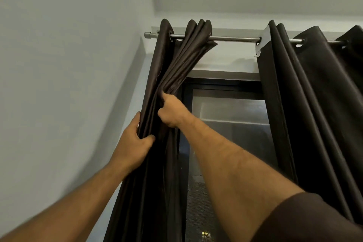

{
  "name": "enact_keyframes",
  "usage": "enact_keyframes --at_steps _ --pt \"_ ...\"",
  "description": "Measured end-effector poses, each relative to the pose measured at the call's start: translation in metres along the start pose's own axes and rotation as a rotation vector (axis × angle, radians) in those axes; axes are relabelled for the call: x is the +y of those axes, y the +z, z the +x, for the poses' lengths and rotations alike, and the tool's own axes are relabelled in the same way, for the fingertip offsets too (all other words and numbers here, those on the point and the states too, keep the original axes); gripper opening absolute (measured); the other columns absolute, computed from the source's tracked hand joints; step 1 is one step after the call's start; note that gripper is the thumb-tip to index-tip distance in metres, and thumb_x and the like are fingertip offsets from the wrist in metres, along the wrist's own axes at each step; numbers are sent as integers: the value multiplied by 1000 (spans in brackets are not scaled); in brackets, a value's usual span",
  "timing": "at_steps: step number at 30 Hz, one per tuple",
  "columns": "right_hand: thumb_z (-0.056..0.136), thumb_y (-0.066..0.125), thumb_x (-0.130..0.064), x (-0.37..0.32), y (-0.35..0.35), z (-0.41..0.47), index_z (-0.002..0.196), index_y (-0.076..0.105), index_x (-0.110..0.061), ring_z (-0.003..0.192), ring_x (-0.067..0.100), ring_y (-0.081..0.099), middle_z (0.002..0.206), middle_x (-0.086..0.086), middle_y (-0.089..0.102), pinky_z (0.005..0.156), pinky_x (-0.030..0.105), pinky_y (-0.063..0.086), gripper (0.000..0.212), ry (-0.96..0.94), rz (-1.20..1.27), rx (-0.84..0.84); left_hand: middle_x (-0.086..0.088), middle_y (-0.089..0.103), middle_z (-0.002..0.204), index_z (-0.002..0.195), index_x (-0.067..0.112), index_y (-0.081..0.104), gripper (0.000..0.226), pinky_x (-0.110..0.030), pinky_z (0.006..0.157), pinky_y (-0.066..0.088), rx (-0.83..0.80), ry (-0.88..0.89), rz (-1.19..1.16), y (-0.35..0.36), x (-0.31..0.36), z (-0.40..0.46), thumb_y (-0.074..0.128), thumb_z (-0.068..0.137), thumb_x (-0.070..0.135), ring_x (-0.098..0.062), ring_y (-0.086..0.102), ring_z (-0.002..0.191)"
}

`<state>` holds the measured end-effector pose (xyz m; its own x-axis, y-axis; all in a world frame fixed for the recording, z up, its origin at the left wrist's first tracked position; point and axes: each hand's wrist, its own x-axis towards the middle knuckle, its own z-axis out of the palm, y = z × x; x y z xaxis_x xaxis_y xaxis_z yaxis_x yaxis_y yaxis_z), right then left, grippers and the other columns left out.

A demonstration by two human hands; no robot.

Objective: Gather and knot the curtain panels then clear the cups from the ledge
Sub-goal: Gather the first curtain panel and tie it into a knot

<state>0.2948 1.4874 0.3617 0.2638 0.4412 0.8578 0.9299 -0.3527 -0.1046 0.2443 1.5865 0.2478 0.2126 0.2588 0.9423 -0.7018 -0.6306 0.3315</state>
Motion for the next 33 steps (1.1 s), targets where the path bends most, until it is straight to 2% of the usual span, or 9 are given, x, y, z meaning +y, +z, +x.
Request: enact_keyframes --at_steps 4,8,10,17,21,25,28,30,33 --pt "85 58 -10 23 -8 -3 152 44 -19 115 29 65 129 5 66 104 43 54 69 110 327 197 4 75 100 133 39 56 57 -20 63 57 -11 -25 -6 0 3 2 58 92 -1 -13 74 81" --pt "93 58 -8 23 1 5 163 -9 -26 121 32 59 146 13 51 106 43 50 98 200 370 183 2 78 96 129 40 62 56 -28 64 60 -54 -95 -106 -1 0 2 53 94 -3 -20 75 74" --pt "99 53 -4 12 12 12 161 -19 -25 115 32 60 141 18 54 100 36 49 98 202 250 132 2 79 98 124 37 68 48 -32 72 61 -48 -152 -191 -4 -4 3 53 98 0 -19 77 81" --pt "98 51 -2 -54 45 57 163 16 -12 133 43 51 149 23 50 110 39 43 75 2 51 -5 -3 79 89 112 30 76 33 -37 69 62 109 -220 -217 -36 -24 15 53 99 10 -27 76 81" --pt "97 51 2 -46 47 56 165 10 -15 135 41 49 152 22 46 115 41 41 81 -55 93 -46 -6 79 96 120 34 73 42 -32 62 59 157 -213 -213 -40 -26 17 50 100 6 -27 76 80" --pt "99 48 -4 -14 51 32 164 -7 -24 139 37 47 156 17 43 119 42 38 88 11 307 -3 -2 79 101 133 32 66 50 -33 74 63 83 -199 -180 -25 -20 9 44 102 0 -24 77 87" --pt "103 46 -23 4 58 8 165 7 -23 146 30 42 162 10 39 124 44 32 73 4 451 64 -2 79 99 138 32 61 48 -30 68 62 17 -178 -101 -19 -15 -6 49 101 3 -21 77 81" --pt "101 48 -22 15 61 -20 164 13 -25 133 28 55 154 9 50 114 42 45 71 -21 485 101 0 79 94 139 33 59 51 -35 67 64 -19 -156 -2 -18 -16 -24 52 99 3 -24 77 78" --pt "103 48 -13 25 72 -83 163 -8 -33 97 23 69 136 10 61 86 35 60 84 -71 402 98 -3 79 91 142 29 54 56 -32 66 63 -20 -160 68 -18 -28 -64 54 96 -3 -22 76 74"
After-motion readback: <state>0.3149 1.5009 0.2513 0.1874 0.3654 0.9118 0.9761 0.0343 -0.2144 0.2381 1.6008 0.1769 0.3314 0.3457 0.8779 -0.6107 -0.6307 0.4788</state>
